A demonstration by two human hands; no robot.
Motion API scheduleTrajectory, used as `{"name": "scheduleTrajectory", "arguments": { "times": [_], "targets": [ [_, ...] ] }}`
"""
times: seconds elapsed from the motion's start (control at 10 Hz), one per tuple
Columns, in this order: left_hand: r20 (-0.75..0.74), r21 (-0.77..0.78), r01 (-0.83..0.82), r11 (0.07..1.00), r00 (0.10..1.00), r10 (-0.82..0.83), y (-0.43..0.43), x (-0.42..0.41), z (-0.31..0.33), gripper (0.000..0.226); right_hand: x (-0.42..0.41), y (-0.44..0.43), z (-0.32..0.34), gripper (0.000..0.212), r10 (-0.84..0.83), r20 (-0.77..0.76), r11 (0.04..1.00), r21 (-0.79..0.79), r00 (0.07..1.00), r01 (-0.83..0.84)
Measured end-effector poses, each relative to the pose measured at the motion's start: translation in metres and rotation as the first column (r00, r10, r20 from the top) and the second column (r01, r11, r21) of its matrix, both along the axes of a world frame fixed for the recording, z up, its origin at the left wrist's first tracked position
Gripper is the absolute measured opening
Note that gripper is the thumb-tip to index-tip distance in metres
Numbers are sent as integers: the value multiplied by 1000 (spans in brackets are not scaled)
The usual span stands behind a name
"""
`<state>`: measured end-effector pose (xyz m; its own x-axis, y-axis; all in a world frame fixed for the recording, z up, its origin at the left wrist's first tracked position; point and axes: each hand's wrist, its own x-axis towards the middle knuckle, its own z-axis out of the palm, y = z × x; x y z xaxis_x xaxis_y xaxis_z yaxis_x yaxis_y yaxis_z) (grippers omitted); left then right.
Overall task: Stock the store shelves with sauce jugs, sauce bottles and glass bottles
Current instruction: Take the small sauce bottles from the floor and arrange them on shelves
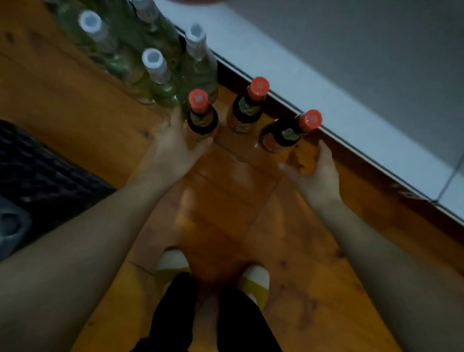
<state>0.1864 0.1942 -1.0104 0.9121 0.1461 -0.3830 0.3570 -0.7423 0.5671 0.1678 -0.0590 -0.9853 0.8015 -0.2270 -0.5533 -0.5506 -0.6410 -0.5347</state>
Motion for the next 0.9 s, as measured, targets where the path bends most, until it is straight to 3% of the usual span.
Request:
{"name": "scheduleTrajectory", "arguments": {
  "times": [0.2, 0.3, 0.5, 0.7, 0.9],
  "targets": [
    [148, -157, -189, 969, 966, 212, -24, 11, -72, 81, 26, 20, -70, 79, -122, 211, 991, 81, 970, 107],
    [199, -279, -319, 906, 903, 380, -36, 12, -84, 73, 33, 23, -93, 73, -240, 288, 968, 141, 927, 207],
    [210, -343, -316, 885, 892, 400, -31, 11, -84, 68, 31, 25, -91, 63, -284, 314, 955, 177, 906, 238],
    [169, -414, -264, 871, 918, 358, -35, -20, -7, 61, -4, 27, -17, 61, -293, 242, 947, 209, 925, 245],
    [27, -483, -296, 824, 936, 352, -47, -56, 150, 57, -49, 24, 140, 57, -286, 166, 946, 209, 944, 249]
  ]
}}
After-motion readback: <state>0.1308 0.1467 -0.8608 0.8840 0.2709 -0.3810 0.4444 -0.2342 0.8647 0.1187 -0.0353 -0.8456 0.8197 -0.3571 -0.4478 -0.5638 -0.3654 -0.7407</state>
